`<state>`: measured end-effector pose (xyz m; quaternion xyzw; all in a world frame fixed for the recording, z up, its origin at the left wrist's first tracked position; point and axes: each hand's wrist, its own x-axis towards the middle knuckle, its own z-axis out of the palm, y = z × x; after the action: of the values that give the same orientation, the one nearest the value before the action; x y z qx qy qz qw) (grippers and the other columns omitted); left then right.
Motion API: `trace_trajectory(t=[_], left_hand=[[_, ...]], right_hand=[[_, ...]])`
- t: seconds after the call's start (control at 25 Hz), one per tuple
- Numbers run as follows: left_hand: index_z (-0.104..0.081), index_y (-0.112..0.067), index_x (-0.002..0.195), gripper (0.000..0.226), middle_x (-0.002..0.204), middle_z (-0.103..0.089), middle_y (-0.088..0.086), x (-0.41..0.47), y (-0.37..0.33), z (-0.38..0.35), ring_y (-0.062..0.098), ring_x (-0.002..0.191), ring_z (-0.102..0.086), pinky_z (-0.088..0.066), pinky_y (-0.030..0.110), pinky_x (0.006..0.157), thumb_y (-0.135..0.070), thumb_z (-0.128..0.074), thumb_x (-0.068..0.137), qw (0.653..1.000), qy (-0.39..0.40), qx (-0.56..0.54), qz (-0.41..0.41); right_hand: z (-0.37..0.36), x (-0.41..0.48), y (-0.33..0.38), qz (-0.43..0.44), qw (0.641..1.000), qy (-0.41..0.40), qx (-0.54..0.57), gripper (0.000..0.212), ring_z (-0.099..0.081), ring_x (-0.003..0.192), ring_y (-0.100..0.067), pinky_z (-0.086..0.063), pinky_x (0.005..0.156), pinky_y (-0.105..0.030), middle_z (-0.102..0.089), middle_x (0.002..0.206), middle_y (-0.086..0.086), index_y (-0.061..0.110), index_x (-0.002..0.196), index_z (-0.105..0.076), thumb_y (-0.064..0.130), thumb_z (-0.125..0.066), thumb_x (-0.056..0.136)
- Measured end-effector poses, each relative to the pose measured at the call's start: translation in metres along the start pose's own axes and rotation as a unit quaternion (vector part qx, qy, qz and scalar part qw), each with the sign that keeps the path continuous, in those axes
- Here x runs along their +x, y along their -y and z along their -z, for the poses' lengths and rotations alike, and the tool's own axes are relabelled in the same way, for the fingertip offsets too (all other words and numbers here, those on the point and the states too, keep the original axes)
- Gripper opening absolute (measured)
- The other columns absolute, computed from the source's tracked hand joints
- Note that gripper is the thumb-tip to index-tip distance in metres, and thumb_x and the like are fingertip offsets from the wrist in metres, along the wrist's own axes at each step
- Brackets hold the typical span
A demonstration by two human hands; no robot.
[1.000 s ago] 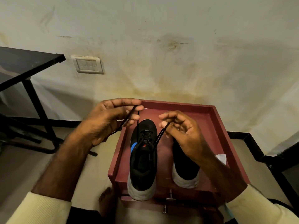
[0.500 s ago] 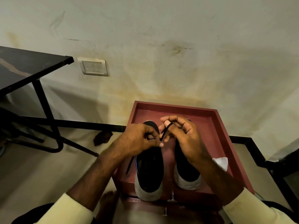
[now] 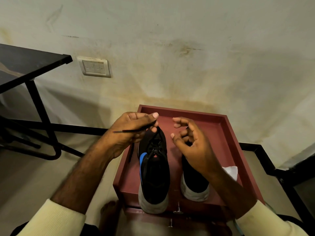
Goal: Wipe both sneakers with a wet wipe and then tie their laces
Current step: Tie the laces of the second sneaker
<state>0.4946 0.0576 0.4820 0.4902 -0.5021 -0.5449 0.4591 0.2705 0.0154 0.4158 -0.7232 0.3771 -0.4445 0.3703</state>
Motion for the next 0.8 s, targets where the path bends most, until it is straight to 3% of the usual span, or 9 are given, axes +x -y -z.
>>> trace_trajectory(t=[0.12, 0.2, 0.28, 0.4, 0.48, 0.6, 0.68, 0.8], left_hand=[[-0.076, -0.015, 0.083, 0.029, 0.075, -0.069, 0.004, -0.003, -0.003, -0.008, 0.007, 0.045, -0.033, -0.027, 0.016, 0.045, -0.039, -0.067, 0.094, 0.996, 0.056, 0.072, 0.010], [-0.076, -0.016, 0.080, 0.028, 0.061, -0.065, -0.006, -0.004, -0.004, -0.011, 0.009, 0.047, -0.031, -0.024, 0.019, 0.047, -0.036, -0.064, 0.096, 0.990, 0.094, 0.101, 0.012], [-0.076, -0.015, 0.080, 0.029, 0.056, -0.061, -0.009, -0.004, -0.004, -0.011, 0.010, 0.048, -0.029, -0.022, 0.021, 0.048, -0.036, -0.064, 0.095, 0.988, 0.114, 0.107, 0.018], [-0.079, -0.013, 0.095, 0.026, 0.080, -0.074, 0.000, -0.001, -0.003, -0.006, 0.008, 0.050, -0.039, -0.030, 0.018, 0.046, -0.036, -0.066, 0.092, 0.991, 0.100, 0.085, 0.008], [-0.080, -0.013, 0.103, 0.021, 0.092, -0.077, 0.004, 0.001, -0.003, -0.004, 0.007, 0.054, -0.049, -0.038, 0.015, 0.047, -0.024, -0.066, 0.092, 0.997, 0.076, 0.005, -0.012], [-0.080, -0.014, 0.107, 0.024, 0.100, -0.078, 0.009, 0.001, -0.003, -0.008, 0.009, 0.066, -0.064, -0.050, 0.017, 0.058, -0.010, -0.062, 0.091, 0.989, 0.100, -0.095, -0.042], [-0.079, -0.014, 0.110, 0.027, 0.105, -0.078, 0.012, 0.002, -0.004, -0.013, 0.013, 0.075, -0.069, -0.055, 0.020, 0.066, -0.007, -0.061, 0.091, 0.984, 0.119, -0.115, -0.059], [-0.077, -0.012, 0.115, 0.030, 0.111, -0.078, 0.013, 0.004, -0.007, -0.017, 0.017, 0.084, -0.074, -0.060, 0.025, 0.080, -0.005, -0.058, 0.092, 0.979, 0.125, -0.147, -0.069]], right_hand=[[0.002, -0.006, 0.014, 0.095, 0.993, 0.023, -0.073, 0.064, -0.061, 0.125, -0.012, -0.052, 0.102, -0.026, -0.056, 0.144, 0.010, 0.027, 0.152, -0.051, 0.014, -0.075, 0.095], [0.003, -0.008, 0.017, 0.124, 0.987, 0.073, -0.070, 0.053, -0.056, 0.139, -0.009, -0.046, 0.114, -0.030, -0.060, 0.148, 0.009, 0.018, 0.148, -0.057, 0.016, -0.073, 0.097], [0.004, -0.008, 0.016, 0.115, 0.991, 0.072, -0.019, 0.039, -0.066, 0.129, -0.010, -0.052, 0.109, -0.032, -0.072, 0.134, 0.002, 0.008, 0.135, -0.068, 0.013, -0.072, 0.097], [0.007, -0.003, 0.012, 0.062, 0.996, -0.009, 0.068, 0.024, -0.077, 0.107, -0.017, -0.060, 0.097, -0.036, -0.081, 0.110, -0.001, 0.008, 0.118, -0.077, 0.008, -0.074, 0.094], [0.011, 0.004, 0.010, -0.005, 0.985, -0.075, 0.153, 0.022, -0.079, 0.098, -0.020, -0.061, 0.089, -0.030, -0.082, 0.103, -0.006, 0.008, 0.116, -0.076, 0.010, -0.073, 0.094], [0.014, 0.008, 0.008, -0.077, 0.956, -0.144, 0.245, 0.019, -0.074, 0.076, -0.014, -0.056, 0.071, -0.025, -0.081, 0.096, -0.012, 0.009, 0.115, -0.070, 0.008, -0.072, 0.096], [0.014, 0.008, 0.006, -0.086, 0.950, -0.147, 0.262, 0.018, -0.071, 0.072, -0.014, -0.055, 0.070, -0.029, -0.080, 0.095, -0.014, 0.010, 0.112, -0.072, 0.010, -0.073, 0.095], [0.008, 0.005, 0.007, -0.078, 0.965, -0.070, 0.241, 0.021, -0.075, 0.086, -0.013, -0.056, 0.080, -0.028, -0.082, 0.100, -0.006, 0.008, 0.116, -0.078, 0.008, -0.072, 0.096]])
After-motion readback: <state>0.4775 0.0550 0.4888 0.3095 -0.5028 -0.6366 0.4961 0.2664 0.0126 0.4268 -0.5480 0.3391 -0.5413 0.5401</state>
